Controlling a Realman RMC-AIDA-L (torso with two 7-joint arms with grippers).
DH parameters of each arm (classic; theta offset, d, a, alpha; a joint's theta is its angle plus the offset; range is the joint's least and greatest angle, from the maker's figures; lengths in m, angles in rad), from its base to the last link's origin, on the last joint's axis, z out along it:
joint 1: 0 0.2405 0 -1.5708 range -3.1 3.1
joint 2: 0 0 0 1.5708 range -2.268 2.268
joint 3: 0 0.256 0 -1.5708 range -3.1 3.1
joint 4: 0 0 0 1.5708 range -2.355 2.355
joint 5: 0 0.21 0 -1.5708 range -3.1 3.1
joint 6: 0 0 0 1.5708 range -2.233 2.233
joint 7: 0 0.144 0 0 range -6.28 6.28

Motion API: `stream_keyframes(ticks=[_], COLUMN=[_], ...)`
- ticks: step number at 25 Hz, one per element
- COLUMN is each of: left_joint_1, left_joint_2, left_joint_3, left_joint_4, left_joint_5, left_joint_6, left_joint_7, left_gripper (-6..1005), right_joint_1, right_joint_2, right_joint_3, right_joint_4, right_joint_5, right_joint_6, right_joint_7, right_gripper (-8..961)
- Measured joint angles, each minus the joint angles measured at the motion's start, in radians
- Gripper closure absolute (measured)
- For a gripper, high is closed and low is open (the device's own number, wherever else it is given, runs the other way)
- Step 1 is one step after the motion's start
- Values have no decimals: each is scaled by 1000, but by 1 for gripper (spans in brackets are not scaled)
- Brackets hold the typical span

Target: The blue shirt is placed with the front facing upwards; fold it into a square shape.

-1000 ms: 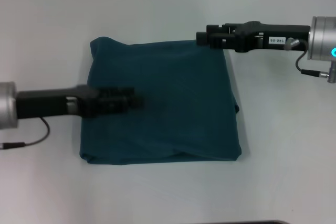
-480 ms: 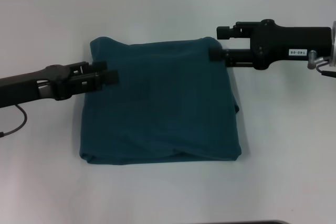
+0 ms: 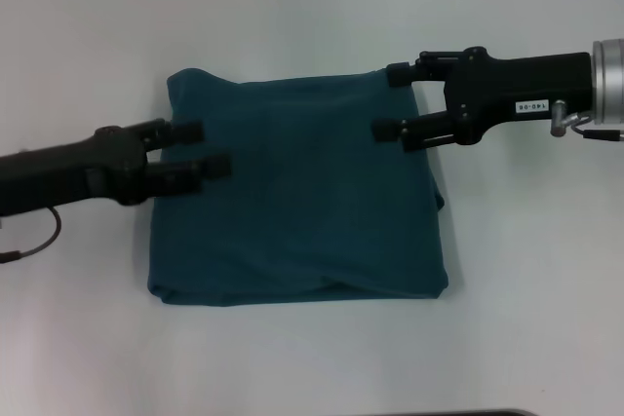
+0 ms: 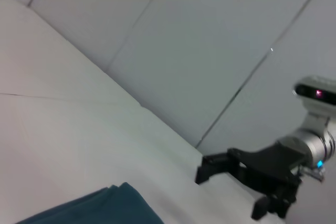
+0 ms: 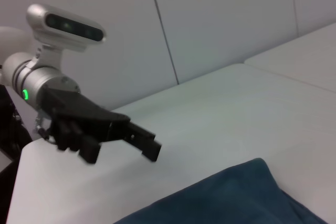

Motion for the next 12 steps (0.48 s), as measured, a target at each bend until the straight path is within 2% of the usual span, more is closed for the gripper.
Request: stream_keyframes(ticks=[6,12], left_joint_1=[13,22], left_joint_2=[-2,-3], left_joint_3=[33,26], left_joint_4=[7,19], left_joint_5=[40,43], left_joint_6=[3,-3], left_joint_7=[110,136], left_gripper=[91,91], right_joint_1=[16,24], right_joint_2=[2,3], right_joint_3=[-2,-14], right_joint_4=[0,3], right_joint_5=[-3,-3], right_joint_6=[30,33], right_joint_7=[-30,-42], right_gripper=[35,37])
